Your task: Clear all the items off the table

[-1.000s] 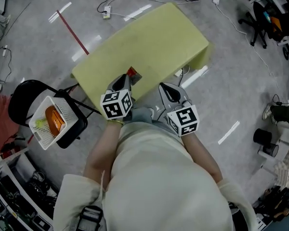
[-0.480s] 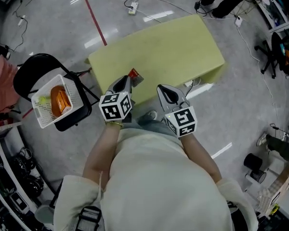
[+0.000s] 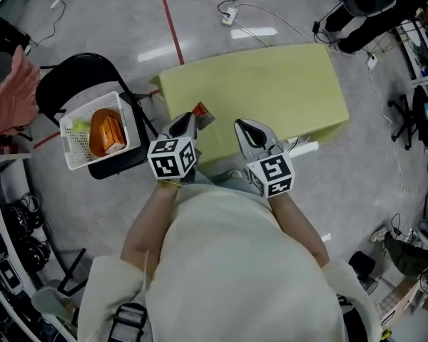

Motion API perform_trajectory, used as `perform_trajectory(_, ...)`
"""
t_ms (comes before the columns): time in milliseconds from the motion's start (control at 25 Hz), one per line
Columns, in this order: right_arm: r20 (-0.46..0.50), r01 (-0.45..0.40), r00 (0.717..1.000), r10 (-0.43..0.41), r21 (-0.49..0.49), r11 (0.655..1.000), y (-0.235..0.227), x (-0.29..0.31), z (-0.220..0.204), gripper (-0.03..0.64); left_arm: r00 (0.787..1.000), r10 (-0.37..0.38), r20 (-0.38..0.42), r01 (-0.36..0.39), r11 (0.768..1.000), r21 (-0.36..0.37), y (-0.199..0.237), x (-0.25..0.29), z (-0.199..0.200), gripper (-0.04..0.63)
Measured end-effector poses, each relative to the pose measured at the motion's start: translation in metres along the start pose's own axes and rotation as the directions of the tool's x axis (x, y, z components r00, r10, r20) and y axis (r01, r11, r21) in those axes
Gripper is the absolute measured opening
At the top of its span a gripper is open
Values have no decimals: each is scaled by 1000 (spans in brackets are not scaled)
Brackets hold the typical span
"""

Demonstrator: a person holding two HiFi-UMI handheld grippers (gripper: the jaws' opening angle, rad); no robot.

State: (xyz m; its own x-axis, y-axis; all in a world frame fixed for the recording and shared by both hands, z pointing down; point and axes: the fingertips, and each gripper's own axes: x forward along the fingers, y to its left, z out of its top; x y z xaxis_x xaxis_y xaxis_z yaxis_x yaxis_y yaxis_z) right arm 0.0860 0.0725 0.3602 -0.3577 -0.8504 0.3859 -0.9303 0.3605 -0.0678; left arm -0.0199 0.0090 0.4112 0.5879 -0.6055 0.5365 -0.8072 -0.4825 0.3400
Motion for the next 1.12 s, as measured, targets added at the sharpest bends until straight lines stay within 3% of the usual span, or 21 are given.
perform_trajectory(560,6,-71,997,72,-19,997,95,95,43,-6,991,125,37,-123,990,-70,149,-72,26,21)
perform_trajectory(1120,-40,-193,981,191,-66,979,180,165,57,-6,972,229,45,-221,966,-134,251,-121,29,21)
